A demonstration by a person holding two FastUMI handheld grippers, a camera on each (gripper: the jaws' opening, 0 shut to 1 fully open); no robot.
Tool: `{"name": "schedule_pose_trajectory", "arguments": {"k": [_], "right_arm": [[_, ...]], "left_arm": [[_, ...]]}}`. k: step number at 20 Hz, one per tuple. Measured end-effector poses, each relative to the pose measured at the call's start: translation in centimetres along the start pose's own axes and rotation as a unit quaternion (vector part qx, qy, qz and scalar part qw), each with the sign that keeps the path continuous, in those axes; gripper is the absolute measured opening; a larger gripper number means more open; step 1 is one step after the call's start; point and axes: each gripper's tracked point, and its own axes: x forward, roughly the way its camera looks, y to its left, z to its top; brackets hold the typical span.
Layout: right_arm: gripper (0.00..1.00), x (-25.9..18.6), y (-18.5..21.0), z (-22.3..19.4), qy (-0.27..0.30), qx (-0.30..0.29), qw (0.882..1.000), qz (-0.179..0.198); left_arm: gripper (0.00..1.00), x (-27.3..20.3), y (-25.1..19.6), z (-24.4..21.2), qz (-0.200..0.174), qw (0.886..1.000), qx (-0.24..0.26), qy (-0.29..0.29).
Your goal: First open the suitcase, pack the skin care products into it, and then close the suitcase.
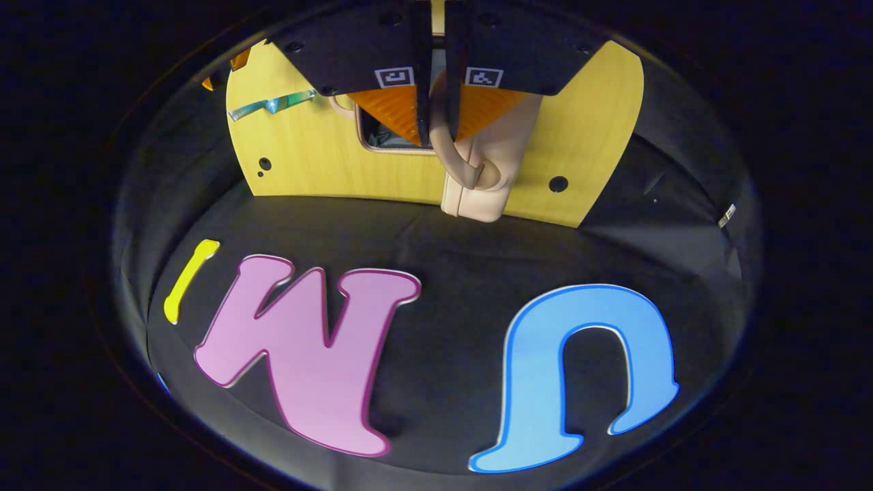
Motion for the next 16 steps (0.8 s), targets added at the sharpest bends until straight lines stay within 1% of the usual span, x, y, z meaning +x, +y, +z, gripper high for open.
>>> {"name": "schedule_pose_trajectory", "arguments": {"k": [2,4,6,7,9,11,12,14,16], "right_arm": [[0.98,0.5,0.8,-0.4,0.008,0.000,1.000,-0.002],[0.98,1.1,1.9,-0.9,0.016,0.008,1.000,-0.002],[0.98,1.5,2.8,-1.5,0.024,0.004,1.000,-0.003],[0.98,1.7,2.9,-1.6,0.028,-0.001,1.000,-0.006],[0.97,1.6,3.0,-2.0,0.031,-0.008,0.999,-0.012],[0.97,1.6,2.9,-2.7,0.038,-0.021,0.999,-0.014],[0.98,1.6,2.8,-3.1,0.040,-0.029,0.999,-0.017],[0.98,1.7,2.3,-4.0,0.044,-0.037,0.998,-0.026],[0.98,1.9,1.7,-4.5,0.049,-0.035,0.998,-0.034]], "left_arm": [[0.13,0.7,4.8,-0.2,0.043,0.999,0.029,0.004],[0.12,1.9,9.8,-0.4,0.087,0.995,0.049,0.005],[0.11,3.3,14.3,-1.0,0.109,0.993,0.049,0.004],[0.11,4.2,16.8,-1.6,0.119,0.992,0.039,0.009],[0.11,6.7,21.4,-3.8,0.131,0.991,0.003,0.021],[0.11,9.1,24.6,-6.6,0.131,0.990,-0.029,0.032],[0.11,9.9,25.9,-7.8,0.130,0.990,-0.037,0.033],[0.11,11.4,27.8,-9.8,0.131,0.990,-0.044,0.036],[0.11,13.1,28.6,-11.3,0.128,0.990,-0.052,0.036]]}}
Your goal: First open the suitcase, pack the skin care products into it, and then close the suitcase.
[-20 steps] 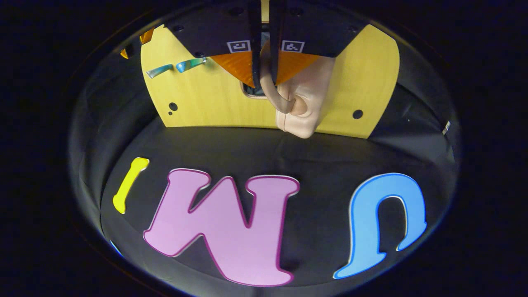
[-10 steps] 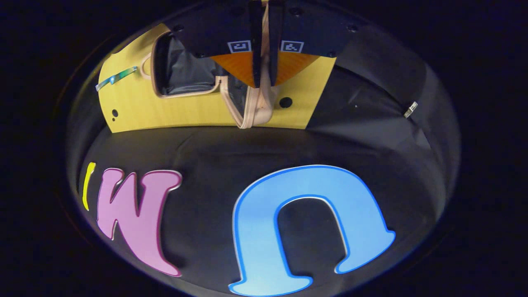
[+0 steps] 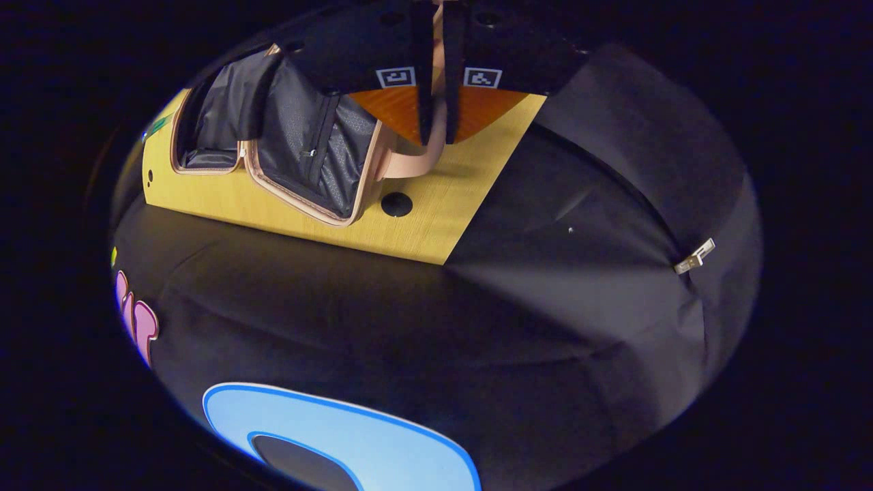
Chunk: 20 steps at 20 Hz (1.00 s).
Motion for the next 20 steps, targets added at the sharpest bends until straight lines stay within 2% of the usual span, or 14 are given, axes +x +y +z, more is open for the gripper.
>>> {"name": "schedule_pose_trajectory", "arguments": {"k": [3,8,9,10,11,12,13,14,15,16,18,20], "right_arm": [[0.98,0.1,-0.9,-0.4,0.007,-0.001,1.000,-0.009],[0.98,-0.3,-2.0,-1.3,0.012,-0.033,0.999,-0.014],[0.98,-0.4,-2.1,-1.3,0.013,-0.025,0.999,-0.015],[0.98,-0.5,-2.1,-0.9,0.008,-0.017,1.000,-0.017],[0.96,-0.5,-2.2,-0.6,0.002,-0.013,1.000,-0.019],[0.96,-0.6,-2.3,-0.4,-0.001,-0.011,1.000,-0.020],[0.95,-0.6,-2.5,-0.3,-0.002,-0.008,1.000,-0.020],[0.95,-0.5,-2.8,-0.1,-0.003,-0.003,1.000,-0.021],[0.95,-0.5,-3.1,0.1,-0.003,0.003,1.000,-0.023],[0.95,-0.5,-3.3,0.3,-0.005,0.007,1.000,-0.024],[0.95,-0.6,-3.9,1.0,-0.010,0.009,1.000,-0.028],[0.95,-0.8,-4.4,1.8,-0.019,0.003,0.999,-0.029]], "left_arm": [[0.11,2.5,0.5,-2.3,-0.010,1.000,-0.012,0.012],[0.16,4.5,2.1,-5.0,0.019,0.998,-0.058,0.029],[0.28,4.0,2.5,-4.5,0.023,0.998,-0.056,0.023],[0.26,3.8,2.0,-3.8,0.005,0.998,-0.065,-0.001],[0.30,2.8,1.7,-2.7,-0.011,0.997,-0.075,-0.026],[0.28,1.2,1.3,-1.0,-0.021,0.994,-0.086,-0.057],[0.56,-1.3,0.9,0.5,-0.033,0.991,-0.095,-0.086],[0.72,-3.4,0.1,2.1,-0.049,0.987,-0.099,-0.120],[0.93,-6.0,-0.8,3.3,-0.064,0.980,-0.101,-0.158],[0.93,-8.7,-2.3,4.3,-0.092,0.971,-0.104,-0.195],[0.94,-15.2,-6.1,5.9,-0.171,0.942,-0.140,-0.253],[0.95,-20.9,-8.8,6.6,-0.206,0.913,-0.170,-0.309]]}}
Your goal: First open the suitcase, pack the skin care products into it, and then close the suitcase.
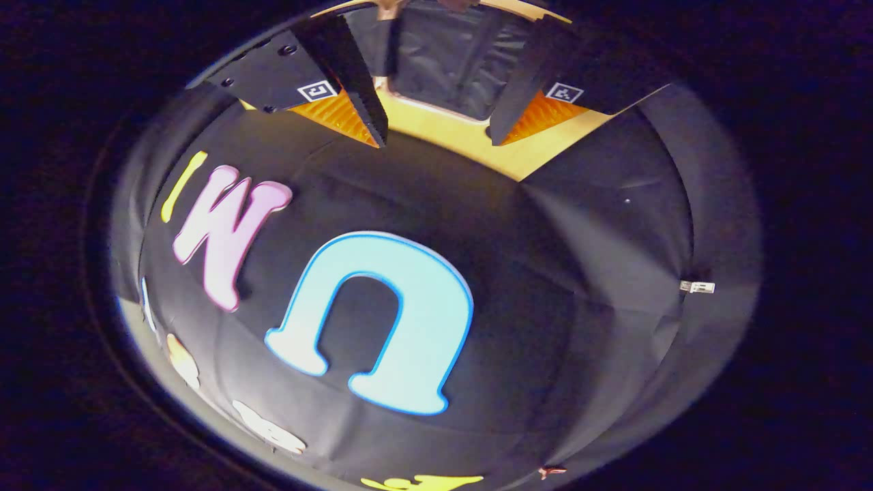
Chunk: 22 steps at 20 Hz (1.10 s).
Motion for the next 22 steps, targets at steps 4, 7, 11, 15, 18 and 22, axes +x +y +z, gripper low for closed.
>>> {"name": "schedule_pose_trajectory", "arguments": {"k": [4,7,11,15,18,22], "right_arm": [[0.95,-0.1,-1.7,0.7,-0.011,-0.003,1.000,-0.006],[0.95,0.2,-3.7,0.2,-0.008,-0.002,1.000,-0.021],[0.95,0.9,-6.9,-0.3,-0.007,0.003,0.999,-0.044],[0.95,1.1,-9.9,-0.9,-0.010,0.000,0.998,-0.063],[0.95,1.0,-11.7,-1.9,-0.005,0.009,0.997,-0.073],[0.95,0.7,-13.2,-3.8,0.007,0.009,0.997,-0.080]], "left_arm": [[0.95,-5.9,-6.5,0.1,-0.027,0.997,0.044,-0.056],[0.95,-8.8,-12.0,-4.6,-0.031,0.988,0.141,-0.053],[0.95,-9.5,-21.9,-15.2,-0.089,0.988,0.123,0.000],[0.96,-7.8,-29.1,-23.6,-0.145,0.980,0.127,0.050],[0.95,-7.7,-32.6,-30.6,-0.169,0.971,0.140,0.094],[0.96,-6.7,-35.0,-39.4,-0.175,0.957,0.173,0.151]]}}
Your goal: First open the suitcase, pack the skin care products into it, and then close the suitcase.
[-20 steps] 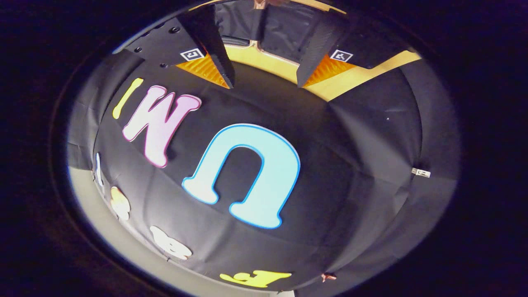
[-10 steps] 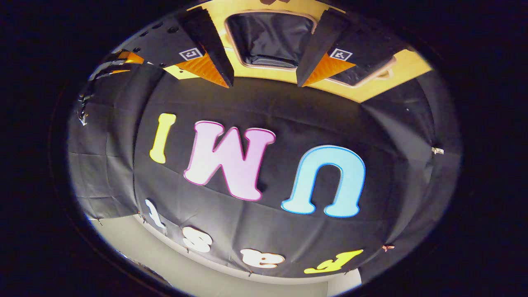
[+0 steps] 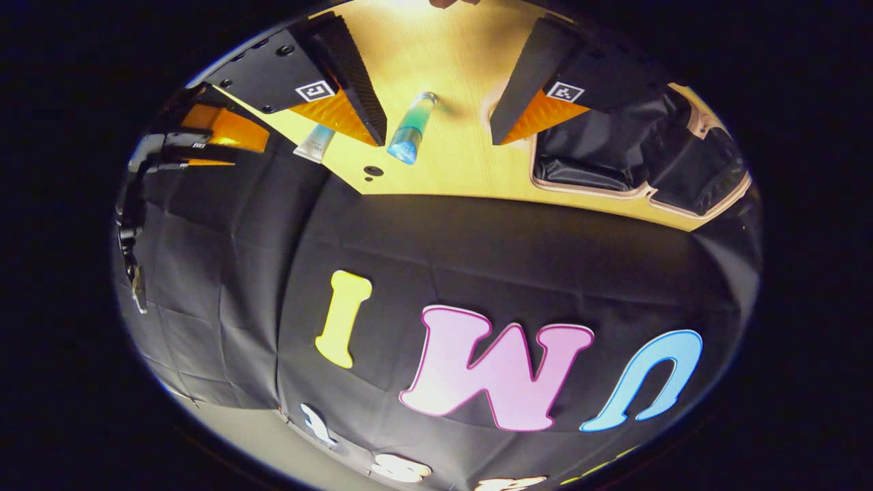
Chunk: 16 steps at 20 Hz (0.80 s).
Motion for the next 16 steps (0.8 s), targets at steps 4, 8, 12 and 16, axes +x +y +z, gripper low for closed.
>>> {"name": "schedule_pose_trajectory", "arguments": {"k": [4,8,12,16], "right_arm": [[0.95,0.4,0.1,-3.0,0.025,-0.004,1.000,0.005],[0.96,2.9,0.7,-4.7,0.042,0.010,0.999,0.017],[0.92,6.5,1.2,-6.9,0.075,0.012,0.997,0.034],[0.96,9.7,1.1,-7.5,0.073,0.022,0.997,0.021]], "left_arm": [[0.96,5.1,-1.4,-3.6,-0.006,0.999,0.022,0.037],[0.96,9.6,-1.6,-5.6,0.001,0.997,0.052,0.063],[0.95,12.2,-2.2,-6.7,0.011,0.996,0.054,0.075],[0.89,13.7,-2.0,-7.6,0.019,0.995,0.042,0.084]]}}
